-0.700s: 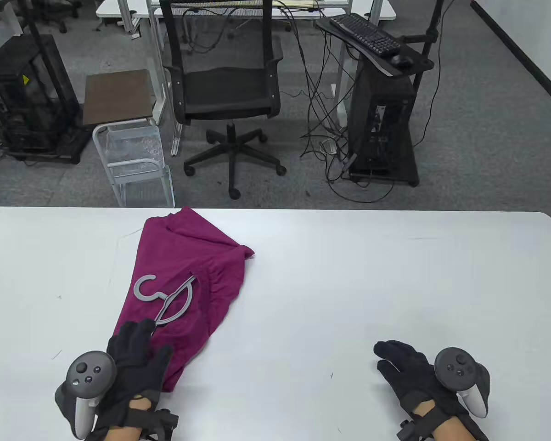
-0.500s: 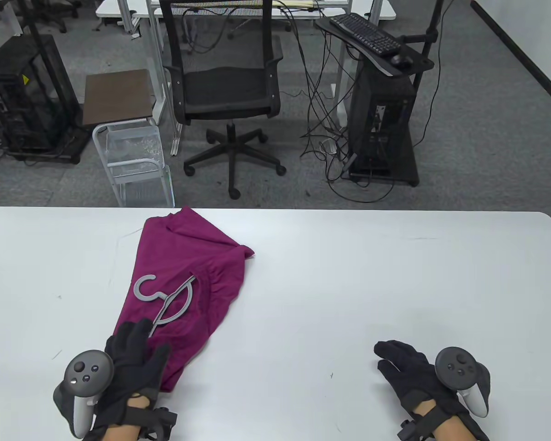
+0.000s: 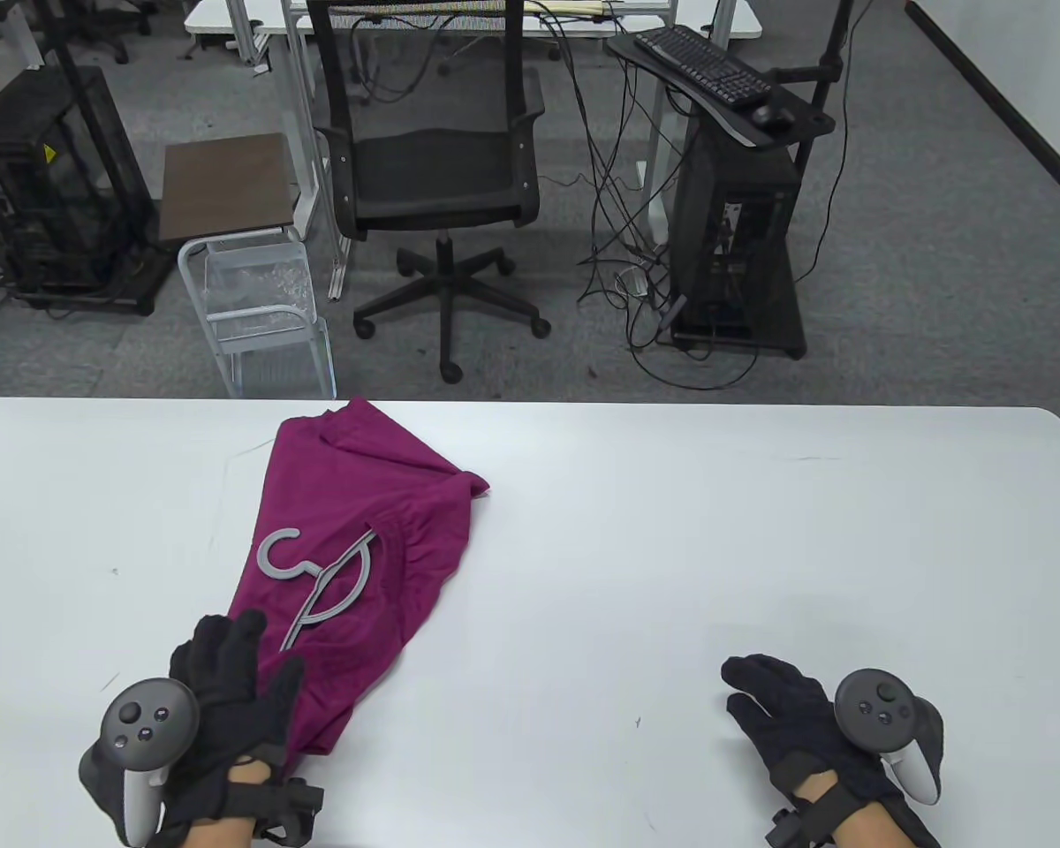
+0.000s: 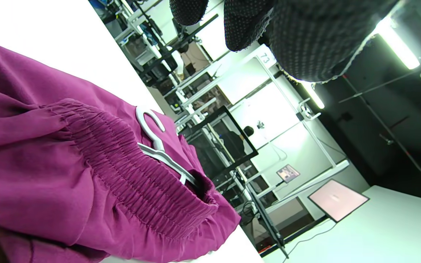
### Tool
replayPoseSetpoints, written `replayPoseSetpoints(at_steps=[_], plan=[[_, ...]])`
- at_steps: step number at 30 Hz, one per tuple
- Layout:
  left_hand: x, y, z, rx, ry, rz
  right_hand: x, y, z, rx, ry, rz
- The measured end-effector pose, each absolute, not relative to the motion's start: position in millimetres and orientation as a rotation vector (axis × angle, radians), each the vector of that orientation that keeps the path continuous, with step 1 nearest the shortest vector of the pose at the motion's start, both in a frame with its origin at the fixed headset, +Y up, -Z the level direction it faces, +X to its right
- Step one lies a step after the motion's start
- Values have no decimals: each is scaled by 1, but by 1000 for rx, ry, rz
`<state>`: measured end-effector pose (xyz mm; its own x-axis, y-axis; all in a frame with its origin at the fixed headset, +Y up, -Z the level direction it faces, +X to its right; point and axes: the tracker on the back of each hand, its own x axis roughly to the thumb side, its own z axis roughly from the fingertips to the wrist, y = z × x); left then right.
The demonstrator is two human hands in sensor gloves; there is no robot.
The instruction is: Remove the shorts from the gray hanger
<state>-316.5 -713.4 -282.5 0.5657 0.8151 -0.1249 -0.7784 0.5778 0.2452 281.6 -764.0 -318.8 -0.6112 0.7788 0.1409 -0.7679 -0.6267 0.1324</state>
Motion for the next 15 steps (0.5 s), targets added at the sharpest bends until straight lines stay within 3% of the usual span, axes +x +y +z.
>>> replayPoseSetpoints(at_steps=[15], plan=[[-302, -714, -287, 120, 199, 832, 273, -756, -315, 288, 40, 2286]])
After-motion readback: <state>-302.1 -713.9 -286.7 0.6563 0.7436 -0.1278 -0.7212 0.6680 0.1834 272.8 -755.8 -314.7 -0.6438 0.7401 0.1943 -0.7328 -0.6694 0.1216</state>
